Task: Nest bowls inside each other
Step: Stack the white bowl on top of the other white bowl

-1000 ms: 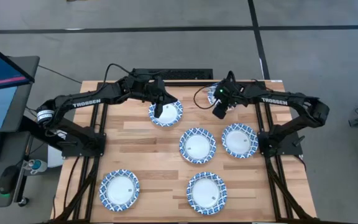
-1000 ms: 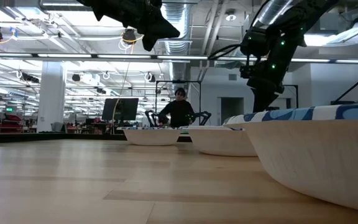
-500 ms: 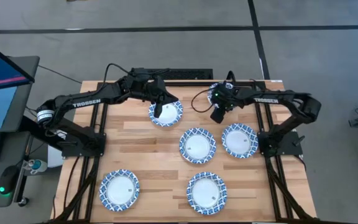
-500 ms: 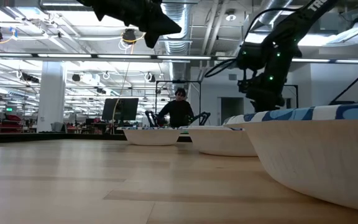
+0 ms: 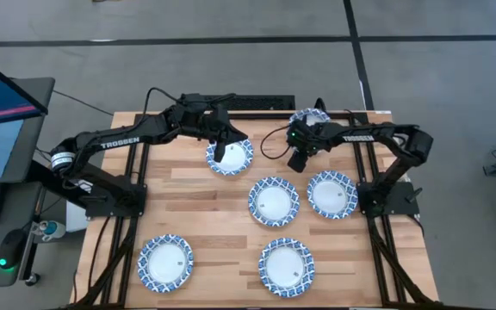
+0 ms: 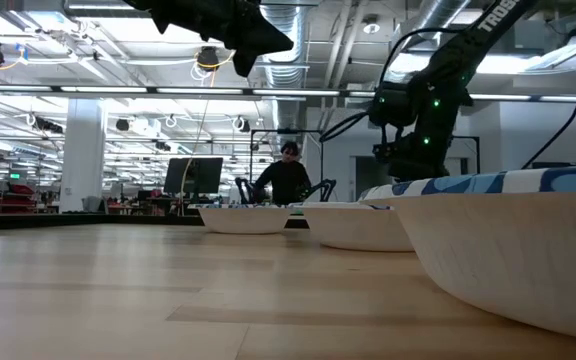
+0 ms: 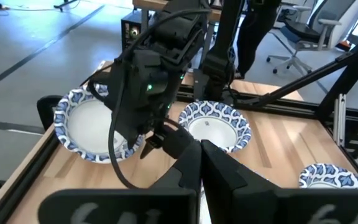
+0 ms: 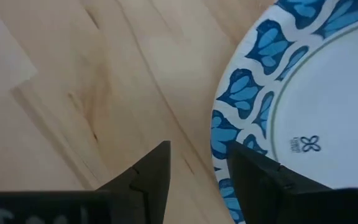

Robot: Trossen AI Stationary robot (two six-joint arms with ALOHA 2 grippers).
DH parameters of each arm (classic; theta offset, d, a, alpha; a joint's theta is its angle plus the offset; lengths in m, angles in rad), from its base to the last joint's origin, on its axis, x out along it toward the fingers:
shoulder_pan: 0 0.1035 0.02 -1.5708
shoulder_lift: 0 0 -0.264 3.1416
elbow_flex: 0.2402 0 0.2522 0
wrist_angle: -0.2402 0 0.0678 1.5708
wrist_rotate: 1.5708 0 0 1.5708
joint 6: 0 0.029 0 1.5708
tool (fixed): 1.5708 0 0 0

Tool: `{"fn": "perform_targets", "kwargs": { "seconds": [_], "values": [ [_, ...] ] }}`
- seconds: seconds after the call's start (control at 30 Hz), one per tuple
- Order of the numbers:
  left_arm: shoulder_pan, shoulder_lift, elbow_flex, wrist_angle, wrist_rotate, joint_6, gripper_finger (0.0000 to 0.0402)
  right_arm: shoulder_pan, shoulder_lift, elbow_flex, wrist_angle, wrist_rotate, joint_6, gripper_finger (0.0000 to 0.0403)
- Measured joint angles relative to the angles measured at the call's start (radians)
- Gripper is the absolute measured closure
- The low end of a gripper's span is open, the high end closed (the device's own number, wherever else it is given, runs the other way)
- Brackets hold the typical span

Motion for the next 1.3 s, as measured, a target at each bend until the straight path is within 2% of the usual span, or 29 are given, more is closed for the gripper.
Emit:
{"fn": "perform_targets", "kwargs": {
  "seconds": [0.33,0.77,1.03,1.3],
  "values": [
    [0.000,0.000,0.000,0.014,0.000,-0.003,0.0401,0.000,-0.054,0.000,-0.007,0.022,-0.028,0.0242],
    [0.000,0.000,0.000,0.019,0.000,-0.002,0.0401,-0.022,-0.080,0.000,-0.008,0.080,-0.031,0.0222],
    [0.000,0.000,0.000,0.045,-0.001,-0.026,0.0401,-0.072,-0.080,0.000,-0.008,0.073,-0.028,0.0223],
    [0.000,-0.001,0.000,0.071,-0.001,-0.035,0.0401,-0.057,-0.080,0.000,-0.007,0.068,-0.018,0.0224]
  ]
}}
